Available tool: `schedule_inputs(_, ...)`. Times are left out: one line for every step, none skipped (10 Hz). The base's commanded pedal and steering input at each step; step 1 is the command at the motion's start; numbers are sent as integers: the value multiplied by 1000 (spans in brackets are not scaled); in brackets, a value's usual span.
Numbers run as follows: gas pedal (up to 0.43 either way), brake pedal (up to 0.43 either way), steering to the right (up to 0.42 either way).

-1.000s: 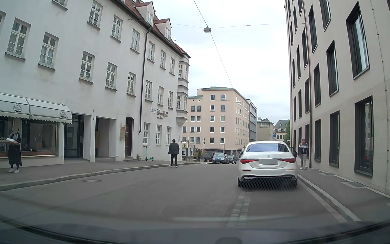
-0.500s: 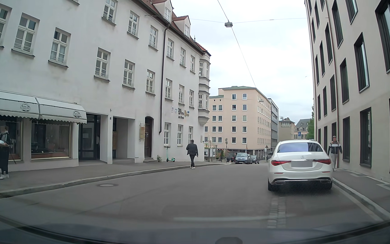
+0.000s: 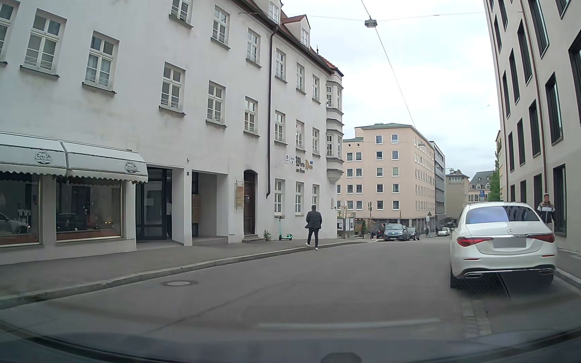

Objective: Follow the waypoints while adhering to traffic rules and regulations

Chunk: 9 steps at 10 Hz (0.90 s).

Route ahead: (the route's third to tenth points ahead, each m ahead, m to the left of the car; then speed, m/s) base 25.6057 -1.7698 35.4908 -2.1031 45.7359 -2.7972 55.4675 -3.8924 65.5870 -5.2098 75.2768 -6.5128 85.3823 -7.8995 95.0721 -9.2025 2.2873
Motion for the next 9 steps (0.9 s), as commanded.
schedule_inputs(87,0,-213)
schedule_inputs(87,0,-186)
schedule_inputs(87,0,-146)
schedule_inputs(79,0,-97)
schedule_inputs(59,0,-53)
schedule_inputs(47,0,-31)
schedule_inputs(47,0,-28)
schedule_inputs(47,0,-22)
schedule_inputs(47,0,-8)
